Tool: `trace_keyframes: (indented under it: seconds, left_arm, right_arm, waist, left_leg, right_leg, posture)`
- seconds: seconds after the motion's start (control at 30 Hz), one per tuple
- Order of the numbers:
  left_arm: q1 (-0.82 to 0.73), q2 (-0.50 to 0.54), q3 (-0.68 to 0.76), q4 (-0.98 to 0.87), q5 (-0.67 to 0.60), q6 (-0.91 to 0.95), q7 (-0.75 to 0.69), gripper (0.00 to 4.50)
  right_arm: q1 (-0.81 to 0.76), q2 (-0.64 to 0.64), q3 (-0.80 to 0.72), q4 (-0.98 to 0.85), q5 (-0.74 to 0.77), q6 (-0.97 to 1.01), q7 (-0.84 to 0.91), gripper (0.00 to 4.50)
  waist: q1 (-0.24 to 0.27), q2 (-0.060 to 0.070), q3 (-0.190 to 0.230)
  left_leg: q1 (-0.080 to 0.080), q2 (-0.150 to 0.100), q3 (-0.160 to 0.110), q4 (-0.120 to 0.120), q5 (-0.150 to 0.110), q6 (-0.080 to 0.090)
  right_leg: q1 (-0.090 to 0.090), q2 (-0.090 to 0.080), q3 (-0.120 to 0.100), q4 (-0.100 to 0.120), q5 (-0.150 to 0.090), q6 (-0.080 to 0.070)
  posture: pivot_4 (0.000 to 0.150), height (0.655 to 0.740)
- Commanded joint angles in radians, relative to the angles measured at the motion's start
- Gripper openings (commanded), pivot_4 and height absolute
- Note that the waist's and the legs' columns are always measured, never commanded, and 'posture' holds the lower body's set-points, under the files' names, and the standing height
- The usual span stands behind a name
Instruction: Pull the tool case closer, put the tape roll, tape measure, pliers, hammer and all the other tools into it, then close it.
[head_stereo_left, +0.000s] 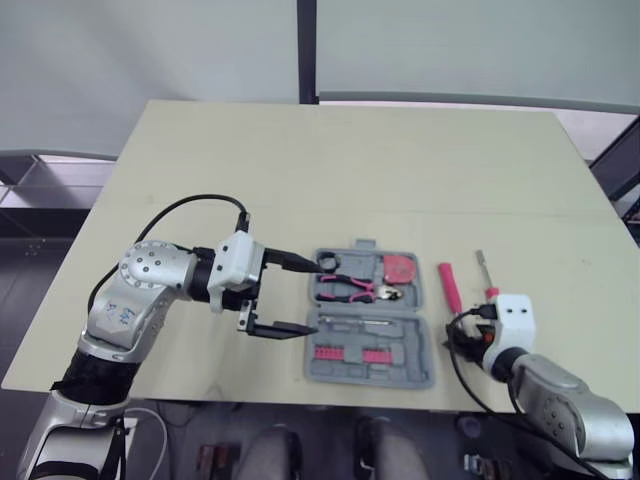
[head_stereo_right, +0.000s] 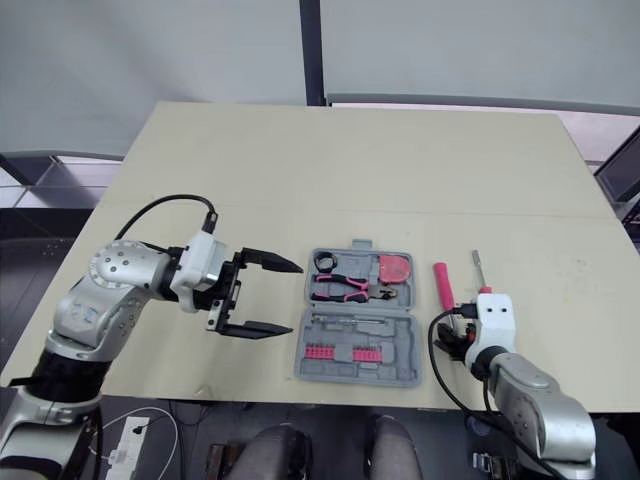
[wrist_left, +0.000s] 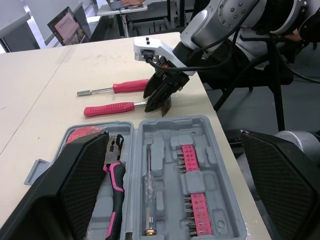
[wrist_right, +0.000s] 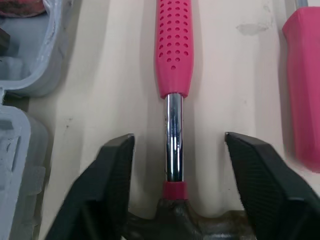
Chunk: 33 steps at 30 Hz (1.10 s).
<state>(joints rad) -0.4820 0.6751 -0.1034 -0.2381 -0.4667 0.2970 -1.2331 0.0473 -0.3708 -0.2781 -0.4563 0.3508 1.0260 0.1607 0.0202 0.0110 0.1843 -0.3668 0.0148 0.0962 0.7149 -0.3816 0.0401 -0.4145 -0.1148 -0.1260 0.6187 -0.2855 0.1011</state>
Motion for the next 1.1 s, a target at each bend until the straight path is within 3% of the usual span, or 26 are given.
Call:
trace_keyframes:
  seconds: [0.03,0.17,0.27,0.43,0.6,0.67,0.77,0.97,1.1]
  left_arm:
    - [-0.012,0.008,0.018,-0.014,-0.005,-0.006,0.002,4.5]
    - [-0.009,0.008,0.018,-0.014,-0.003,-0.01,0.003,4.5]
    - [-0.007,0.008,0.018,-0.02,-0.003,-0.01,0.005,4.5]
    - [-0.009,0.009,0.02,-0.032,-0.009,-0.002,0.008,4.5]
    - [0.008,0.013,0.027,-0.051,-0.024,0.004,0.005,4.5]
    - [0.012,0.02,0.037,-0.052,-0.03,0.008,0.0,4.5]
    - [0.023,0.033,0.048,-0.049,-0.033,0.008,-0.01,4.5]
    - [0.081,0.09,0.036,0.004,0.053,-0.078,-0.039,4.5]
    - [0.124,0.116,0.014,0.064,0.116,-0.166,-0.069,4.5]
  right_arm:
    - [-0.004,-0.004,0.003,-0.001,-0.018,-0.012,-0.009,3.19]
    - [-0.009,0.005,0.006,0.009,-0.027,-0.014,-0.012,3.19]
    - [-0.016,0.021,0.002,0.02,-0.034,-0.003,-0.026,2.35]
    - [-0.007,0.021,0.016,0.008,-0.048,-0.001,-0.029,0.07]
    - [-0.026,0.02,-0.022,-0.054,-0.038,0.03,-0.032,0.07]
    - [-0.044,-0.05,-0.036,-0.125,-0.017,0.062,0.015,0.07]
    - [-0.057,-0.178,-0.036,-0.208,0.035,0.094,0.119,0.07]
    - [-0.07,-0.653,0.064,-0.296,0.186,0.056,0.56,0.07]
    - [-0.263,-0.823,0.264,-0.29,0.185,0.029,0.703,0.07]
  waist:
    - [0.0,0.0,0.0]
    - [0.0,0.0,0.0]
    - [-0.001,0.0,0.0]
    - [-0.002,0.0,0.0]
    - [-0.001,0.0,0.0]
    - [-0.001,0.001,0.001]
    - [-0.001,0.004,0.002]
    - [-0.004,0.005,0.003]
    - [-0.01,0.003,0.003]
  left_leg:
    - [0.0,0.0,0.0,0.0,0.0,0.0]
    - [0.0,0.0,0.0,0.0,0.0,0.0]
    - [0.0,0.0,0.0,0.0,0.0,0.0]
    - [0.0,0.0,0.0,0.0,0.0,0.0]
    - [0.0,0.0,0.0,0.0,0.0,0.0]
    - [0.0,0.0,0.0,0.0,0.0,0.0]
    - [-0.001,-0.001,0.001,0.0,0.0,0.0]
    - [0.0,0.0,0.0,-0.001,0.0,0.001]
    - [0.0,0.001,-0.001,0.0,0.0,0.001]
  right_leg:
    - [0.0,0.0,0.0,0.0,0.0,0.0]
    - [0.0,0.0,0.0,0.0,0.0,0.0]
    - [0.0,0.0,0.0,0.0,0.0,0.0]
    - [0.0,0.0,0.0,0.0,0.0,0.0]
    - [0.0,0.0,0.0,0.0,0.0,0.0]
    - [0.0,0.0,0.0,0.0,0.0,0.0]
    - [-0.001,-0.001,0.001,0.0,0.0,0.0]
    - [-0.001,0.0,0.001,-0.001,0.0,0.0]
    - [0.0,-0.001,0.004,-0.001,0.0,0.0]
  posture:
    - [0.15,0.74]
    - [0.15,0.74]
    - [0.15,0.74]
    - [0.15,0.74]
    - [0.15,0.74]
    - [0.15,0.74]
    - [0.15,0.74]
    - [0.15,0.74]
    - [0.15,0.74]
